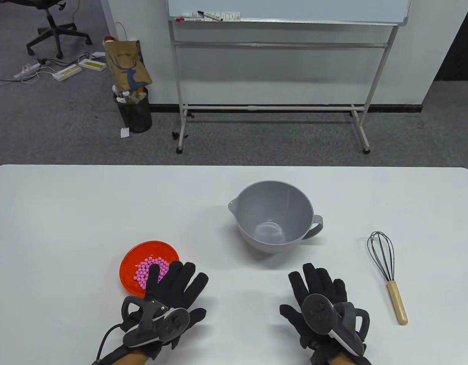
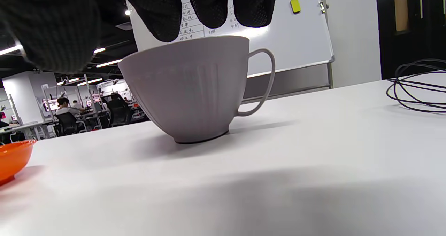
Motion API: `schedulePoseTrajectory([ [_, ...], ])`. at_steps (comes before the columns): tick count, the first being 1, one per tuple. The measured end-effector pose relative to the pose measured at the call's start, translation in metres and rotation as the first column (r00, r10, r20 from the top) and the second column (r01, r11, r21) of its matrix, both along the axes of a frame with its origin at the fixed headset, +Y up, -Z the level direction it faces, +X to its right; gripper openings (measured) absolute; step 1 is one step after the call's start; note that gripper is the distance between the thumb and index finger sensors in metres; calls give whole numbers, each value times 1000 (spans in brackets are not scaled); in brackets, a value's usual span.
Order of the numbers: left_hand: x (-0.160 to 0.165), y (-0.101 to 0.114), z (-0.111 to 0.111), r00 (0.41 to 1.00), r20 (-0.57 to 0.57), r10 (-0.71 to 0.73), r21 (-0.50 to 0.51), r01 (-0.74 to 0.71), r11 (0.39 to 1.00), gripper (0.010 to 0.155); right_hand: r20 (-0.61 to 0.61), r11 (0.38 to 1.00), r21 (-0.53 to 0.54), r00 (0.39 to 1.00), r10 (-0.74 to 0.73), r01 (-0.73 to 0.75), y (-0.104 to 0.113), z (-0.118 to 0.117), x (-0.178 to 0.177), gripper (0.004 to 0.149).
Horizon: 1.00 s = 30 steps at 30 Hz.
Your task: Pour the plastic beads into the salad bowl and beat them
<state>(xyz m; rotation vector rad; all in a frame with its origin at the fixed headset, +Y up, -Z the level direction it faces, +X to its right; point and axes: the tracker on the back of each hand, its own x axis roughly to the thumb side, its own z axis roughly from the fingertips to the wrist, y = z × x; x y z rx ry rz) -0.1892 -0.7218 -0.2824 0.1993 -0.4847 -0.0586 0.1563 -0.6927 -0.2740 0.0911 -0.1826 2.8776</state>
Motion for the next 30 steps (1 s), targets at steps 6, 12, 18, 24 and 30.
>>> schedulePoseTrajectory([
  [6,-1,1,-1,1000,-11,5,-12,-5,1000,77,32,1000,-8,999,-12,12,20,-33,-9,79],
  [12,-4,2,-2,1000,-24,3,-12,-3,1000,78,3,996,-85,999,-32,32,24,-83,-34,77],
  [18,-7,2,-4,999,-35,4,-10,-4,1000,77,100,991,-102,990,101,-91,10,-113,-60,66],
  [24,-10,3,-5,999,-44,9,-10,-9,1000,77,137,995,-80,988,66,-56,0,-122,-59,42],
  [30,-13,4,-7,998,-56,11,-13,-12,1000,77,124,999,-24,991,51,-48,-2,-116,-56,41],
])
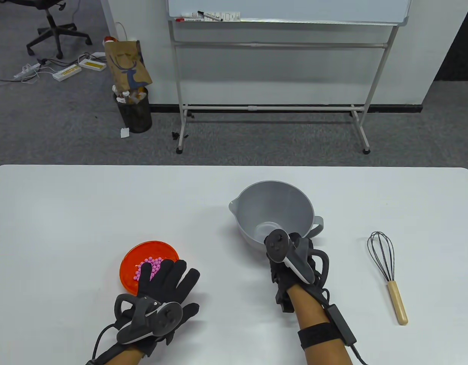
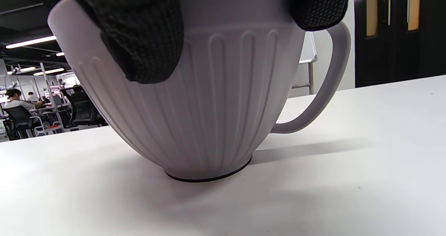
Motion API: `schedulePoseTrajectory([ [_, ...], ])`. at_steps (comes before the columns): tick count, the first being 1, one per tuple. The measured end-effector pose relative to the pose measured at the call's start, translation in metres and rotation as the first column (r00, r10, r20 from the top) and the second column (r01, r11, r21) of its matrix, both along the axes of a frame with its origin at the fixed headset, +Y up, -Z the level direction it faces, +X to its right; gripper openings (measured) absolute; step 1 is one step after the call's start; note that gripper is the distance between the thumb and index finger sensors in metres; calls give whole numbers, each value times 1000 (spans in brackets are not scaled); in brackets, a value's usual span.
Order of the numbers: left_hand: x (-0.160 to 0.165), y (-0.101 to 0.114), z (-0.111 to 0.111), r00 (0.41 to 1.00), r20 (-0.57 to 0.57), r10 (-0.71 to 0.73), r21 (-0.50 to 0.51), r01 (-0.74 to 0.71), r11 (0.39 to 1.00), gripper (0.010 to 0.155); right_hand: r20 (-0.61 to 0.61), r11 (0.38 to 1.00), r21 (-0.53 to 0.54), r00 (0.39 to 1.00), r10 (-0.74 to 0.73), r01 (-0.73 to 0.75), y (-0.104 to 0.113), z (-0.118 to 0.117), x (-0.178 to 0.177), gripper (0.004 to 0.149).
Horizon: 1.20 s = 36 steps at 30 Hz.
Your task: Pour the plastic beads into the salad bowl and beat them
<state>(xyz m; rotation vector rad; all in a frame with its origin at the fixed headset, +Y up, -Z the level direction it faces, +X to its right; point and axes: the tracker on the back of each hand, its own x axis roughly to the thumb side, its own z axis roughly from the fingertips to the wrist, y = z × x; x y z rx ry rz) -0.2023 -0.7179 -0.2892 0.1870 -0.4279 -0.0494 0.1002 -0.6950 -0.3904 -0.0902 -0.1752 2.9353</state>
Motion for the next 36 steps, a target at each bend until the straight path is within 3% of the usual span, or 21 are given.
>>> schedulePoseTrajectory([
  [6,-2,1,-1,1000,-9,3,4,-3,1000,77,-80,999,40,996,39,-36,8,23,1,42],
  [14,-4,2,-1,1000,-19,-4,5,4,1000,77,-236,995,98,970,57,-35,27,96,-9,42],
  [19,-9,5,-2,999,-38,12,13,-12,1000,77,-304,995,91,950,66,-40,24,129,-17,42],
  [28,-16,6,-3,998,-60,16,15,-15,1000,77,-323,994,96,943,83,-55,1,147,-25,43],
  [36,-14,5,-2,999,-51,16,16,-15,1000,77,-356,1000,18,934,11,-4,5,145,-18,58],
])
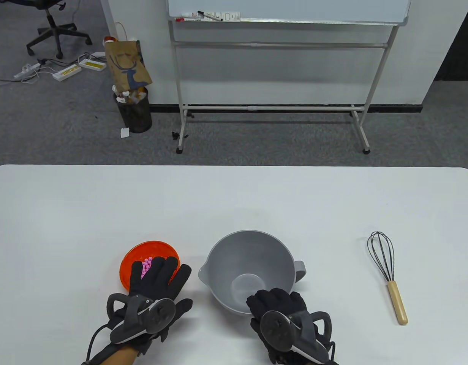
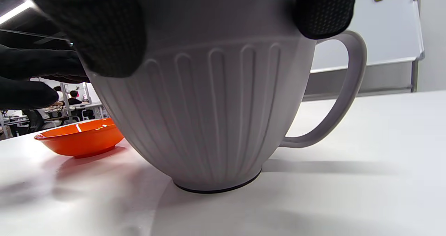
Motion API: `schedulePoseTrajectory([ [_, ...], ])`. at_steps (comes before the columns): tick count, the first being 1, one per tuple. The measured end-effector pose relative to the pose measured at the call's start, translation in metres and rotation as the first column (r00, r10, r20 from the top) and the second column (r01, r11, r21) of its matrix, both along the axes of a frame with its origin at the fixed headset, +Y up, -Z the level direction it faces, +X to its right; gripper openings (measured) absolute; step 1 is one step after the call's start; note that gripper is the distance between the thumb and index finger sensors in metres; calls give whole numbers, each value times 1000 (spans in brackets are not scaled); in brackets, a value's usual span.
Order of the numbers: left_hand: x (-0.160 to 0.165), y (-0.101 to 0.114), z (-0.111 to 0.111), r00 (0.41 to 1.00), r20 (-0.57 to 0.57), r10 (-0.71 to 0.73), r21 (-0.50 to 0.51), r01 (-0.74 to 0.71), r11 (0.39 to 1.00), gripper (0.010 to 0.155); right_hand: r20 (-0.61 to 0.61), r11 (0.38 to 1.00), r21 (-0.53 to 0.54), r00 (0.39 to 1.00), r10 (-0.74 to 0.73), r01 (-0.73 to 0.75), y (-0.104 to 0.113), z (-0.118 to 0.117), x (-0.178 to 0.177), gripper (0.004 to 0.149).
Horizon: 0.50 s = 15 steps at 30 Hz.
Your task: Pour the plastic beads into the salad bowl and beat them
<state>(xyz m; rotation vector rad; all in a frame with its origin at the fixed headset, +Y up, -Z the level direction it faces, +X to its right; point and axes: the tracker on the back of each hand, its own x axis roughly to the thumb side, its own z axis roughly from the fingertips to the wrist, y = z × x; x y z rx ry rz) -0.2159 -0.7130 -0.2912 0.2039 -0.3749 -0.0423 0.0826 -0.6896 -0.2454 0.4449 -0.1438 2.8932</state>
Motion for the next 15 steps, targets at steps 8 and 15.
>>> schedulePoseTrajectory([
  [8,-3,1,0,1000,-10,13,1,-13,1000,77,124,998,33,991,-54,51,31,-5,47,78],
  [15,-3,1,-1,1000,-10,14,1,-14,1000,77,395,994,14,913,-103,107,9,-14,113,84],
])
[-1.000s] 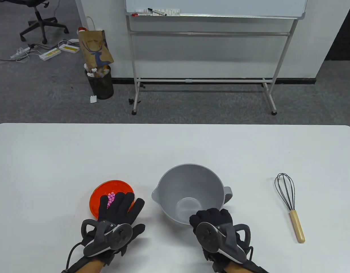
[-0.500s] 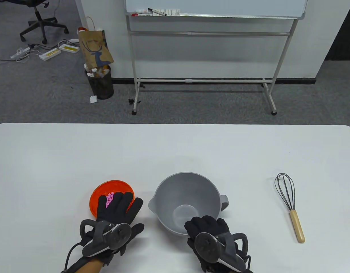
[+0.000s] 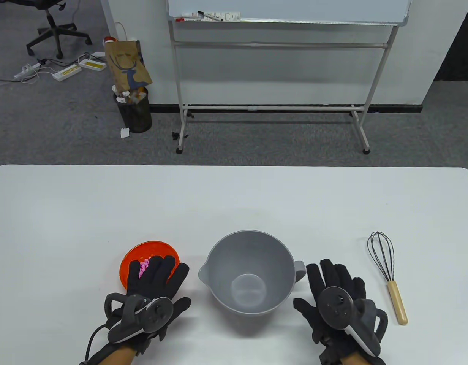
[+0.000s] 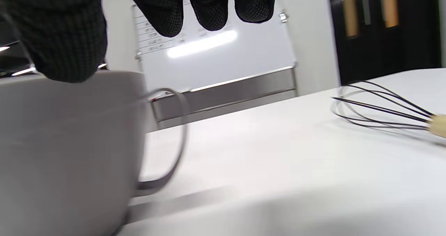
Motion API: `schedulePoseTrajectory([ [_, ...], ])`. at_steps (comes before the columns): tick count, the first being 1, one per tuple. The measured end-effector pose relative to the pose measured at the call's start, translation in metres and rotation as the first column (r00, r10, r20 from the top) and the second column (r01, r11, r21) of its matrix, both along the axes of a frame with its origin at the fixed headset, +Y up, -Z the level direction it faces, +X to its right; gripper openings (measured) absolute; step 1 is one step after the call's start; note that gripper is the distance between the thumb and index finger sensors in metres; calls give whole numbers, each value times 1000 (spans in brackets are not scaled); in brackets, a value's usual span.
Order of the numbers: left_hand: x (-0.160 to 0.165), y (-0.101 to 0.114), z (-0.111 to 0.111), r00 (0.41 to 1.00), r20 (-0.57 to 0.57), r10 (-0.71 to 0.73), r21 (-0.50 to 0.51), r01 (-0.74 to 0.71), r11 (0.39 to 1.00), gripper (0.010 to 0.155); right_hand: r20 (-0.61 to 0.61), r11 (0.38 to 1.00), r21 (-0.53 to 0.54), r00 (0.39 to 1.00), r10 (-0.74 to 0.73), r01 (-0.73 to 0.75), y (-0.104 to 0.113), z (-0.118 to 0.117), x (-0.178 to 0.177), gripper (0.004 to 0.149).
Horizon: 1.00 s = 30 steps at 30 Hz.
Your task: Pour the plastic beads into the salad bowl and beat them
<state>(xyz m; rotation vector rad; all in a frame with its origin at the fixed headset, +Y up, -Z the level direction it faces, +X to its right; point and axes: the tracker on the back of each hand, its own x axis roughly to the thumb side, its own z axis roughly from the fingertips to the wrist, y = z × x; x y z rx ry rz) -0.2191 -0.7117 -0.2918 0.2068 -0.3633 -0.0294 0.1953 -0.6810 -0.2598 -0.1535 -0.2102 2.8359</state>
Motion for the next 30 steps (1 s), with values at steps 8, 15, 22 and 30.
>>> schedulePoseTrajectory([
  [8,1,-3,-1,1000,-1,-16,-6,16,1000,77,58,999,-39,998,-15,17,-25,-3,22,86],
  [15,-4,0,-4,999,-38,10,-5,-10,1000,77,33,996,-88,999,22,-19,-32,-5,16,86],
  [22,-36,11,-19,966,-205,155,-27,-164,986,76,2,998,-66,1000,9,-9,-27,-1,9,85],
  [30,-112,-7,-55,780,-586,220,-150,-371,916,75,-5,999,-53,1000,-6,6,-27,-1,10,84],
])
